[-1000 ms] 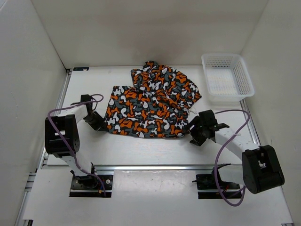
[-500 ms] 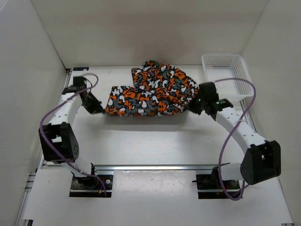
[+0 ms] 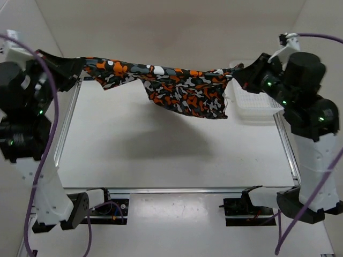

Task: Fold and stack the shorts
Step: Fold the shorts

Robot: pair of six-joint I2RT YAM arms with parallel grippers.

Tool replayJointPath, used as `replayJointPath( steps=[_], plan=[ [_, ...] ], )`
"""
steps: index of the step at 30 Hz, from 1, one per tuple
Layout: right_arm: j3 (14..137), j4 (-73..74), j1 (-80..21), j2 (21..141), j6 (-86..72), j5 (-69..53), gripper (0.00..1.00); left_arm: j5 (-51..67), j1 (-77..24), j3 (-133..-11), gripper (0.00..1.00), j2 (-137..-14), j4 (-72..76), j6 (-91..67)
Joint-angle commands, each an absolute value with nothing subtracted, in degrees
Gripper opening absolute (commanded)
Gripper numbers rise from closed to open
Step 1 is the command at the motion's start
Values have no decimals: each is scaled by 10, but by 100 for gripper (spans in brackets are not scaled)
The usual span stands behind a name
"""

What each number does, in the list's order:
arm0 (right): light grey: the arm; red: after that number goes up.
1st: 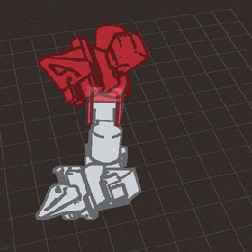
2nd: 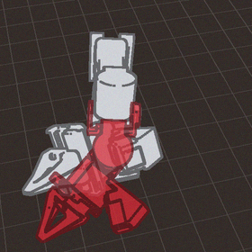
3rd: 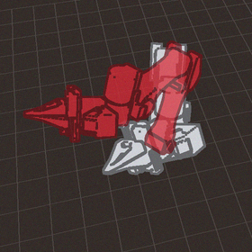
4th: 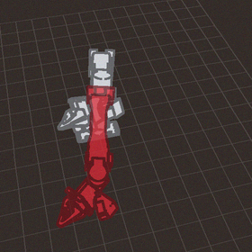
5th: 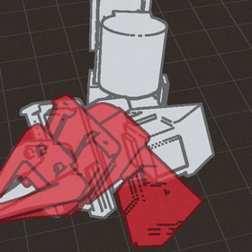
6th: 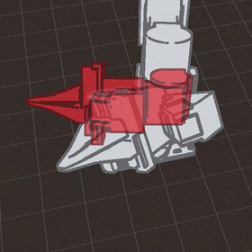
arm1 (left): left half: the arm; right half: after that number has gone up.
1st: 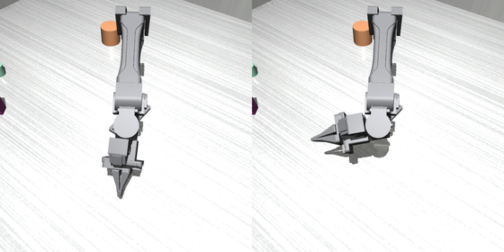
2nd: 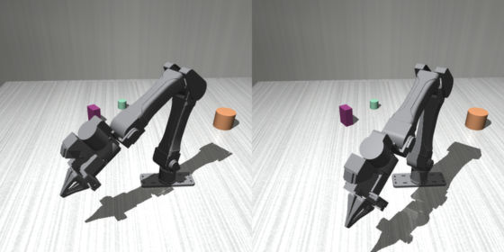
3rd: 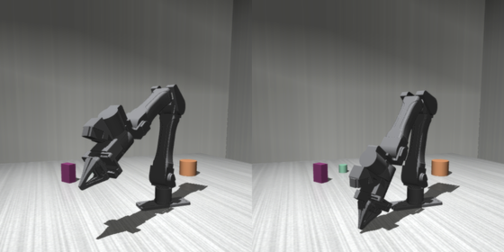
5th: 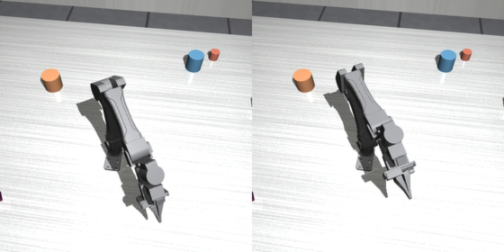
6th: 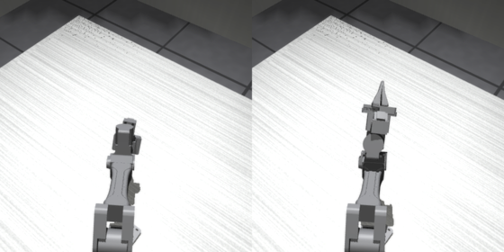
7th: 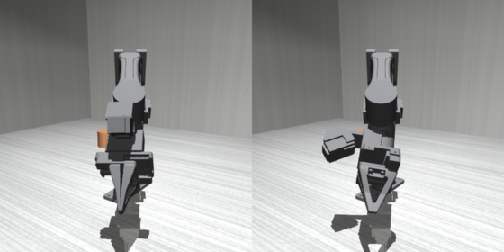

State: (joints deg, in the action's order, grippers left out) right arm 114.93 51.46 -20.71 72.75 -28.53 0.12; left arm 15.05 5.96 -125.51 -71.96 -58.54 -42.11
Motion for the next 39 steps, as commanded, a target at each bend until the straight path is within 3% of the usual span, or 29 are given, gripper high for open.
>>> replayJointPath(
  steps=[1, 9, 18, 23, 27, 33, 39],
  plan=[
    [1253, 623, -196, 708, -195, -13, 0, 83, 80, -1315, 11, -702, -591, -428],
    [1332, 636, -196, 643, -189, -73, 0, 45, 80, -1479, 11, -665, -591, -428],
    [1365, 669, -196, 619, -212, -5, 0, 34, 80, -1514, 11, -655, -560, -423],
    [1265, 669, -196, 613, -212, 64, 0, 63, 80, -1451, 11, -695, -554, -417],
    [1083, 586, -196, 599, -200, 106, 0, 109, 80, -1369, 11, -754, -548, -391],
    [928, 488, -191, 702, -192, 106, 0, 112, 80, -1278, 11, -880, -532, -345],
    [946, 394, -191, 910, -187, 118, 0, 100, 75, -1318, 11, -1069, -526, -319]
  ],
)
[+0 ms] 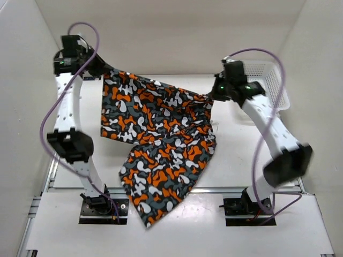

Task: Fold and stack the shorts
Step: Fold the shorts

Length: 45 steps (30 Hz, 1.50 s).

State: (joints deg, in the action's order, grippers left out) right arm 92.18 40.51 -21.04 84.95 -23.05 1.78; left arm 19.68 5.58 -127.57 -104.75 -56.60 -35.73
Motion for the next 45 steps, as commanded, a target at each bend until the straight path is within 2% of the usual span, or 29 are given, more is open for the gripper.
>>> replayJointPath(
  steps=[1, 5, 8, 11, 13, 21, 25, 29, 39, 45],
  plan=[
    [967, 388, -185, 943, -187, 118, 0, 107, 75, -1332, 11, -1096, -526, -312],
    [1080, 403, -178, 1123, -187, 90, 0, 107, 75, -1405, 11, -1210, -526, -312],
    [1163, 417, -166, 1196, -187, 72, 0, 107, 75, -1420, 11, -1226, -526, -312],
    [1189, 423, -160, 1211, -193, 49, 0, 113, 75, -1420, 11, -1226, -526, -307],
    [1189, 423, -154, 1211, -193, 33, 0, 113, 69, -1376, 11, -1190, -526, -301],
    [1049, 417, -126, 1102, -193, -29, 0, 91, 4, -1119, 11, -974, -532, -289],
    [971, 417, -120, 1023, -187, -36, 0, 76, -59, -931, 11, -810, -532, -311],
    [880, 417, -120, 959, -192, -48, 0, 61, -105, -796, 11, -693, -537, -351],
    [649, 438, -120, 756, -203, -24, 0, 23, -178, -593, 11, -522, -619, -441],
    [577, 432, -120, 728, -233, 9, 0, 37, -202, -516, 11, -464, -654, -482]
  ],
)
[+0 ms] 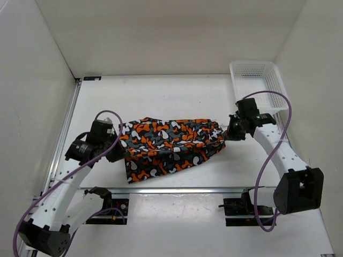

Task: Fold and stack the shorts
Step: Fold the shorts

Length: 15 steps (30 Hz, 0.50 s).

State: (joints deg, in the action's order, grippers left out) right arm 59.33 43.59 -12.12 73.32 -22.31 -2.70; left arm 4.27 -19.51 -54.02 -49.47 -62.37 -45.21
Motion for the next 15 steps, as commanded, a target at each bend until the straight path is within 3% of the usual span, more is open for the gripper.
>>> replayJointPath(
  steps=[1, 4, 5, 6, 7, 8, 10, 13, 15],
  plan=[
    [565, 432, -120, 728, -239, 9, 0, 42, -202, -505, 11, -456, -661, -483],
    [544, 426, -120, 714, -251, 16, 0, 69, -208, -466, 11, -430, -669, -504],
    [537, 421, -120, 707, -251, 8, 0, 82, -214, -460, 29, -430, -669, -504],
    [524, 421, -120, 707, -251, 1, 11, 90, -214, -454, 42, -423, -669, -511],
    [524, 421, -120, 707, -251, -5, 54, 98, -214, -454, 54, -423, -674, -511],
    [524, 421, -120, 700, -251, -5, 72, 98, -214, -454, 62, -423, -674, -511],
    [534, 428, -120, 693, -251, 13, 88, 82, -214, -488, 88, -436, -688, -504],
    [570, 428, -120, 686, -241, 34, 89, 49, -214, -531, 93, -473, -688, -497],
    [601, 428, -120, 701, -241, 39, 84, 25, -214, -561, 75, -497, -670, -484]
  ],
)
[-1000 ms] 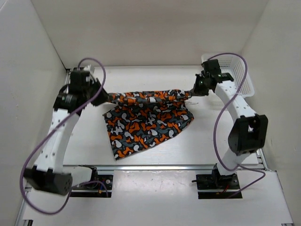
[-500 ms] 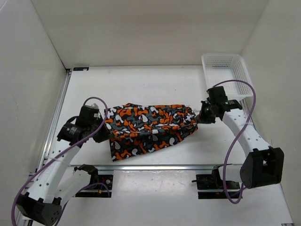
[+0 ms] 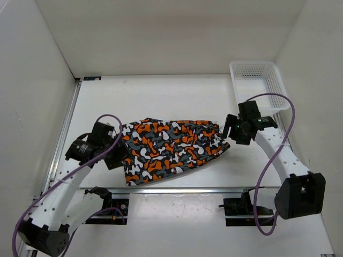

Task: Fold and stack the shorts
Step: Fold the shorts

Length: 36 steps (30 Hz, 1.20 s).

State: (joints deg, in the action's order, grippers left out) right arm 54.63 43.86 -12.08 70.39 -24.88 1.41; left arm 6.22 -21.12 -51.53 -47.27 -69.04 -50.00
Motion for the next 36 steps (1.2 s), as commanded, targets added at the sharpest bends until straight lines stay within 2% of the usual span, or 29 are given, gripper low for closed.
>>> replayJointPath(
  steps=[1, 2, 3, 4, 5, 6, 7, 8, 9, 12, 15, 18, 20, 23, 30, 31, 33, 34, 36],
  plan=[
    [609, 428, -120, 711, -228, 40, 75, 19, -214, -567, 66, -511, -656, -484],
    [615, 418, -120, 738, -221, 40, 56, 13, -214, -575, 57, -544, -638, -475],
    [634, 412, -120, 756, -214, 33, 50, 7, -214, -575, 46, -562, -612, -475],
    [647, 412, -120, 800, -199, 33, 45, 0, -214, -581, 41, -583, -597, -467],
    [660, 412, -120, 823, -192, 26, 45, -27, -214, -587, 39, -625, -586, -467],
    [681, 406, -120, 845, -183, 13, 52, -39, -214, -587, 39, -648, -567, -467],
    [691, 406, -120, 885, -177, 13, 68, -53, -214, -587, 41, -672, -561, -467],
    [691, 398, -120, 901, -165, 1, 93, -63, -198, -593, 41, -719, -561, -467],
    [696, 393, -120, 914, -165, -4, 98, -58, -192, -601, 42, -742, -555, -459],
    [689, 368, -120, 961, -159, -28, 100, -69, -177, -607, 42, -799, -543, -464],
    [659, 338, -120, 982, -159, -60, 99, -48, -140, -557, 32, -804, -502, -470],
    [643, 323, -120, 1003, -159, -60, 97, 1, -106, -506, 32, -819, -451, -464],
    [635, 309, -120, 1013, -159, -60, 96, 11, -99, -501, 37, -834, -438, -464],
    [630, 302, -120, 1030, -164, -60, 89, 17, -99, -507, 38, -873, -425, -459],
    [659, 307, -120, 1055, -170, -68, 57, 17, -99, -544, 35, -960, -412, -454],
    [659, 307, -120, 1061, -170, -69, 48, 17, -99, -557, 33, -966, -412, -448],
    [664, 312, -120, 1069, -170, -84, 35, 17, -99, -566, 32, -973, -412, -448],
    [664, 312, -120, 1069, -170, -84, 21, 17, -99, -571, 32, -973, -412, -443],
    [659, 312, -120, 1069, -177, -84, 7, 17, -105, -577, 32, -978, -412, -443]
  ],
)
